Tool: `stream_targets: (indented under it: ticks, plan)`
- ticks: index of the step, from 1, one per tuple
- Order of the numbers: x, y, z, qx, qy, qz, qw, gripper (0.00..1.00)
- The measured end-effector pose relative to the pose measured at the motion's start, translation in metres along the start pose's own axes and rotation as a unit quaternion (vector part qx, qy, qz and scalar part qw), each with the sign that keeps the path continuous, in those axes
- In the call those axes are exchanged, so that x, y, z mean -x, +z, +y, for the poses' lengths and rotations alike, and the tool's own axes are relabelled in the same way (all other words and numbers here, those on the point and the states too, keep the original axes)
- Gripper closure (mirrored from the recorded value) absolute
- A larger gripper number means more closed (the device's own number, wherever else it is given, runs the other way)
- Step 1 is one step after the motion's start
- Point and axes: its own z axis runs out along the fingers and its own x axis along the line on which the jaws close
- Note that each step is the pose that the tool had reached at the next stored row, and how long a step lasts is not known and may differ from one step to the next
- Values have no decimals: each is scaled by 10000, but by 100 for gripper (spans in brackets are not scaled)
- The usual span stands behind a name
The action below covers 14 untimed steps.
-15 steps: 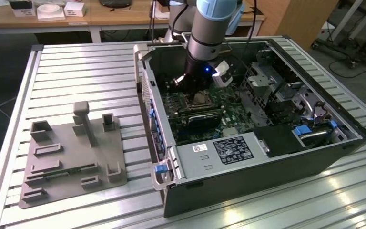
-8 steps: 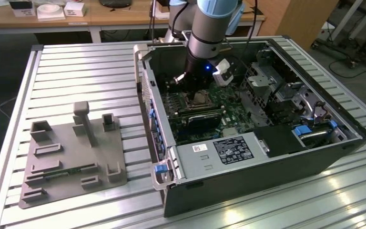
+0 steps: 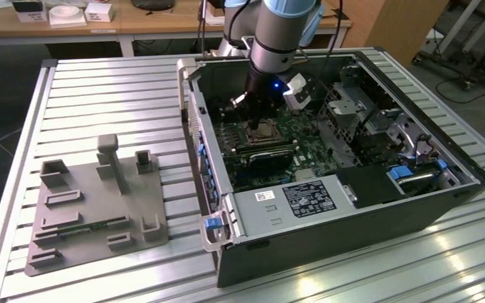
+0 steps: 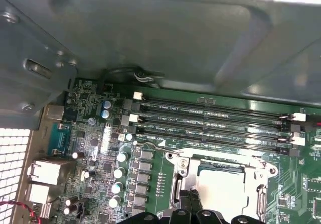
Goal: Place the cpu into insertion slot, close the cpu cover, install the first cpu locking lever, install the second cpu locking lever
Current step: 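Close the cpu cover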
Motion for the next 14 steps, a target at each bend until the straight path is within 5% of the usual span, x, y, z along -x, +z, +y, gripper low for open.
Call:
stream_targets:
  ticks: [8, 14]
  plan:
    - [135, -1, -17, 0, 0, 1, 10000, 90]
    - [150, -1, -19, 0, 0, 0, 10000, 90]
